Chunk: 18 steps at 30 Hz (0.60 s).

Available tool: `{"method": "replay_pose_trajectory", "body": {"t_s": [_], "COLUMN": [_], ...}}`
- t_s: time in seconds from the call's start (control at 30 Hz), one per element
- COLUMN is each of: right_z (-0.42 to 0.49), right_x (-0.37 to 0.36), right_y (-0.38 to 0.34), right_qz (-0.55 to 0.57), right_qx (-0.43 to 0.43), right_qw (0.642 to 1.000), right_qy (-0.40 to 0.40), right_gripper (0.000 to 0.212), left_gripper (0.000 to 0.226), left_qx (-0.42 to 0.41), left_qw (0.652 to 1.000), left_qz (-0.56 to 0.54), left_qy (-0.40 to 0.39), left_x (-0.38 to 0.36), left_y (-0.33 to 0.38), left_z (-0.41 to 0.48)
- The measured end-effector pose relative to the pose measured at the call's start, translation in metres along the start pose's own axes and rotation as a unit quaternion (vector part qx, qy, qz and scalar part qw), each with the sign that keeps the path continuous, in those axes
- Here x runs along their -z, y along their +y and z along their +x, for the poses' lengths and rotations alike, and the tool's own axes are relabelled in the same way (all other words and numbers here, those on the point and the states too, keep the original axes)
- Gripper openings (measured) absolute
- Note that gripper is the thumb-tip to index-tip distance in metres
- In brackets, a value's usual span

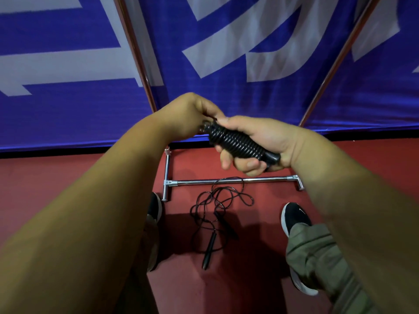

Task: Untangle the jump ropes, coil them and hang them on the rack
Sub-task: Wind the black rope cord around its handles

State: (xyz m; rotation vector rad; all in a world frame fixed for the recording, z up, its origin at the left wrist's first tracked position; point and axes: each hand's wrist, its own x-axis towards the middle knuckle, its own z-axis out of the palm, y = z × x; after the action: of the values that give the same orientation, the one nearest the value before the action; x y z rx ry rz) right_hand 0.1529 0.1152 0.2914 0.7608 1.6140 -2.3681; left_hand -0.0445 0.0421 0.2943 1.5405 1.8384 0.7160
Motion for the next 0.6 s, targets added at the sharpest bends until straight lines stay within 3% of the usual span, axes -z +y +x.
{"method": "replay_pose_trajectory", "body": {"t_s": [0.13,0.27,0.37,0.6], "right_z": [0.001,0.005,0.007,0.018], "right_x": [-0.004,0.002,0.001,-0.003], "right_y": [0.006,0.006,0.007,0.014], "right_qz": [0.009,-0.003,-0.030,-0.078], "right_qx": [-0.038,-0.041,-0.051,-0.068], "right_qw": [0.994,0.994,0.995,0.995], "right_qy": [-0.098,-0.105,-0.086,0.013], "right_gripper": [0.063,0.088,0.050,0.047], "left_gripper": [0.024,0.019,0.017,0.019], "left_qx": [-0.026,-0.056,-0.068,-0.069], "left_qw": [0.998,0.996,0.995,0.996], "left_qz": [-0.053,-0.074,-0.070,0.031], "left_qy": [-0.011,-0.001,0.006,0.036], "left_x": [-0.001,0.005,0.004,-0.003], "left_y": [0.012,0.017,0.023,0.031], "left_z": [-0.003,-0.003,-0.005,-0.002]}}
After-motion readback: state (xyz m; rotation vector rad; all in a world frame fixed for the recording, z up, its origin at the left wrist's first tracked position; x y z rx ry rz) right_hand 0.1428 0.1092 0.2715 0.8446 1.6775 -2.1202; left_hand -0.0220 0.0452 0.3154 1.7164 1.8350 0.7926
